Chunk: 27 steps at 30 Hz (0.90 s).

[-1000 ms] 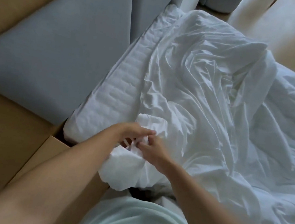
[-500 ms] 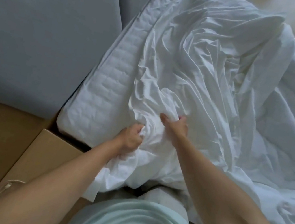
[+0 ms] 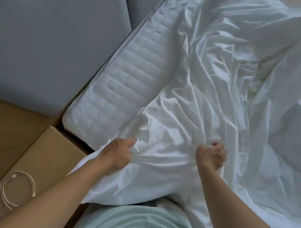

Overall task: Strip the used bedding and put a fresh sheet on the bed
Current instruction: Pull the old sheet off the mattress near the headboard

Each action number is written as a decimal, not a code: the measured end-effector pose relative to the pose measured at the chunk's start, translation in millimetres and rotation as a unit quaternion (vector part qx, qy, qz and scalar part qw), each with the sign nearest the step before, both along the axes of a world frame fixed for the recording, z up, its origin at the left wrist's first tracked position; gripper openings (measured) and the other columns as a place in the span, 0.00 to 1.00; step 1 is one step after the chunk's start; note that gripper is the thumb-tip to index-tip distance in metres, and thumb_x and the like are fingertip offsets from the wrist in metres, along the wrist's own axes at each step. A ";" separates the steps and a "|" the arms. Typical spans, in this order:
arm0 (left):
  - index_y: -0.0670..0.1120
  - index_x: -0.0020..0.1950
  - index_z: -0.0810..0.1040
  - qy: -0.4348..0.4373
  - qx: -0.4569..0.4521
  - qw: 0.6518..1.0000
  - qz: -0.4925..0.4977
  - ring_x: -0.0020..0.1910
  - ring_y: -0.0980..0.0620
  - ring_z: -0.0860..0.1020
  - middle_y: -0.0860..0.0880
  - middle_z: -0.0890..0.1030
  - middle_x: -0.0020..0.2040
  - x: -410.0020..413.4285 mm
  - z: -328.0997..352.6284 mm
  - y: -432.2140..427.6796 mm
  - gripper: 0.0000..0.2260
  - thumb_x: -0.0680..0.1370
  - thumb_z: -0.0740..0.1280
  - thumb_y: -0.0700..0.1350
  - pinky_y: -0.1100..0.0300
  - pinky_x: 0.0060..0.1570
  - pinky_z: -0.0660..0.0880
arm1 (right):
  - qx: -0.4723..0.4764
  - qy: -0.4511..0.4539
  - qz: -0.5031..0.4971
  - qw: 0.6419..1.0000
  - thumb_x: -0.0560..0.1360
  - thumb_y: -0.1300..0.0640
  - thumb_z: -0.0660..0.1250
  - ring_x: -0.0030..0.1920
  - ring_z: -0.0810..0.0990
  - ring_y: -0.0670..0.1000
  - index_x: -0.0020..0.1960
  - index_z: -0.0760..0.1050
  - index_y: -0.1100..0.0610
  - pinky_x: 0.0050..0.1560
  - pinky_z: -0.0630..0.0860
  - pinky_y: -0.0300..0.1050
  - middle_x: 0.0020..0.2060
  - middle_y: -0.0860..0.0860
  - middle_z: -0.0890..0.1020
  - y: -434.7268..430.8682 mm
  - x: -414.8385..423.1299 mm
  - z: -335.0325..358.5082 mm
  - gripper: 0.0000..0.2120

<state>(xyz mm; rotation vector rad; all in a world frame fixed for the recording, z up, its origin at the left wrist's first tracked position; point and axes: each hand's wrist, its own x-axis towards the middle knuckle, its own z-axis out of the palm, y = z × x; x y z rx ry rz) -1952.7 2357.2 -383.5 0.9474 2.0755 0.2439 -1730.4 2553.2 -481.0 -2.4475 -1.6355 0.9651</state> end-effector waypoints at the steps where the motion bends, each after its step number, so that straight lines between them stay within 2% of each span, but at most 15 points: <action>1: 0.50 0.53 0.78 -0.005 -0.006 1.000 -0.008 0.50 0.41 0.80 0.49 0.84 0.48 3.2 3.6 -3.1 0.14 0.73 0.59 0.39 0.50 0.49 0.78 | 0.048 0.031 0.049 0.997 0.72 0.45 0.65 0.61 0.74 0.63 0.62 0.72 0.58 0.61 0.71 0.56 0.61 0.59 0.77 12.8 -17.7 5.6 0.23; 3: 0.49 0.45 0.69 0.001 -0.021 0.999 -0.037 0.40 0.42 0.76 0.50 0.77 0.37 13.2 12.1 -5.5 0.07 0.71 0.56 0.39 0.51 0.39 0.72 | 0.018 0.078 0.146 0.986 0.71 0.31 0.64 0.64 0.75 0.61 0.68 0.71 0.58 0.65 0.73 0.55 0.64 0.57 0.76 33.3 -58.4 12.5 0.37; 4: 0.50 0.45 0.67 0.006 -0.029 0.998 -0.059 0.40 0.41 0.75 0.49 0.76 0.37 18.1 14.5 -4.4 0.08 0.70 0.55 0.39 0.52 0.38 0.71 | -0.035 0.069 0.191 0.979 0.70 0.27 0.64 0.65 0.75 0.60 0.70 0.70 0.59 0.65 0.73 0.54 0.65 0.57 0.76 39.2 -74.7 10.5 0.42; 5: 0.52 0.48 0.68 0.006 -0.044 0.996 -0.081 0.43 0.40 0.75 0.48 0.77 0.40 22.5 16.3 -2.2 0.11 0.69 0.55 0.39 0.51 0.41 0.72 | -0.088 0.051 0.236 0.966 0.71 0.28 0.65 0.65 0.76 0.61 0.69 0.71 0.60 0.65 0.74 0.53 0.64 0.57 0.76 42.4 -85.6 7.7 0.41; 6: 0.54 0.53 0.68 0.000 -0.064 0.994 -0.094 0.45 0.40 0.76 0.46 0.79 0.43 26.1 16.7 1.1 0.15 0.70 0.55 0.40 0.50 0.44 0.75 | -0.126 0.038 0.272 0.953 0.74 0.34 0.65 0.62 0.78 0.61 0.66 0.74 0.62 0.62 0.75 0.51 0.62 0.58 0.78 44.0 -90.7 3.2 0.34; 9: 0.54 0.59 0.64 -0.071 -0.085 0.992 -0.057 0.48 0.43 0.78 0.46 0.79 0.49 30.0 12.3 11.3 0.18 0.71 0.59 0.41 0.44 0.52 0.77 | -0.135 0.049 0.291 0.946 0.79 0.55 0.63 0.59 0.80 0.62 0.58 0.78 0.65 0.56 0.75 0.48 0.58 0.62 0.82 44.1 -91.4 -6.6 0.15; 11: 0.56 0.64 0.66 -0.121 -0.109 0.985 -0.055 0.57 0.47 0.77 0.51 0.75 0.60 26.3 4.5 18.5 0.22 0.70 0.64 0.46 0.48 0.58 0.76 | -0.132 0.097 0.254 0.953 0.77 0.59 0.61 0.57 0.81 0.63 0.57 0.78 0.65 0.53 0.75 0.49 0.55 0.62 0.82 41.6 -93.0 -7.1 0.13; 13: 0.54 0.59 0.74 -0.171 -0.119 0.978 -0.021 0.66 0.51 0.70 0.54 0.64 0.66 19.0 -7.7 32.0 0.19 0.69 0.71 0.52 0.54 0.62 0.73 | -0.137 0.165 0.207 0.954 0.78 0.57 0.61 0.50 0.82 0.62 0.54 0.79 0.62 0.47 0.78 0.51 0.50 0.61 0.82 36.8 -96.5 -1.0 0.12; 14: 0.52 0.51 0.76 -0.202 -0.108 0.972 0.041 0.63 0.52 0.71 0.52 0.64 0.64 14.4 -13.9 42.1 0.16 0.68 0.74 0.54 0.56 0.59 0.73 | -0.141 0.190 0.191 0.953 0.78 0.57 0.60 0.44 0.82 0.61 0.49 0.79 0.60 0.41 0.78 0.49 0.46 0.60 0.83 34.5 -97.9 1.8 0.10; 16: 0.46 0.42 0.71 -0.258 -0.071 0.941 0.207 0.44 0.51 0.77 0.46 0.72 0.51 3.9 -28.5 63.6 0.23 0.64 0.79 0.58 0.57 0.43 0.73 | -0.148 0.213 0.179 0.949 0.78 0.55 0.60 0.35 0.79 0.53 0.41 0.77 0.58 0.30 0.73 0.41 0.39 0.55 0.82 31.4 -99.0 7.5 0.10; 18: 0.46 0.48 0.69 -0.256 -0.068 0.915 0.305 0.34 0.48 0.77 0.45 0.75 0.43 -3.5 -40.9 82.2 0.32 0.59 0.83 0.60 0.58 0.31 0.71 | -0.157 0.219 0.177 0.947 0.78 0.54 0.60 0.36 0.79 0.52 0.43 0.77 0.57 0.30 0.73 0.41 0.38 0.53 0.82 29.7 -99.3 12.1 0.11; 20: 0.45 0.54 0.72 -0.243 -0.085 0.924 0.284 0.35 0.50 0.80 0.49 0.80 0.45 -5.0 -49.8 96.0 0.35 0.57 0.85 0.58 0.59 0.26 0.74 | -0.161 0.213 0.191 0.944 0.79 0.53 0.59 0.42 0.81 0.57 0.49 0.79 0.57 0.39 0.77 0.47 0.43 0.56 0.83 29.3 -99.7 15.7 0.12; 22: 0.48 0.55 0.76 -0.257 -0.105 0.936 0.218 0.36 0.54 0.82 0.52 0.82 0.46 -5.0 -59.6 107.4 0.31 0.59 0.85 0.54 0.61 0.25 0.74 | -0.154 0.204 0.208 0.944 0.81 0.51 0.59 0.48 0.81 0.60 0.55 0.80 0.59 0.50 0.79 0.55 0.48 0.57 0.83 31.5 -101.3 16.2 0.15; 25: 0.43 0.56 0.77 -0.253 -0.121 0.951 0.127 0.25 0.61 0.77 0.49 0.80 0.40 -0.3 -70.3 121.8 0.21 0.66 0.78 0.39 0.67 0.22 0.67 | -0.137 0.230 0.204 0.942 0.83 0.46 0.60 0.52 0.81 0.59 0.59 0.79 0.59 0.54 0.79 0.56 0.52 0.58 0.83 34.4 -108.0 18.0 0.18; 27: 0.38 0.61 0.78 -0.252 -0.089 0.956 0.124 0.40 0.53 0.82 0.44 0.82 0.47 1.9 -73.4 126.9 0.22 0.67 0.72 0.34 0.62 0.34 0.75 | -0.138 0.273 0.156 0.939 0.82 0.41 0.60 0.47 0.82 0.51 0.57 0.80 0.53 0.47 0.79 0.46 0.49 0.53 0.84 33.0 -117.5 21.6 0.18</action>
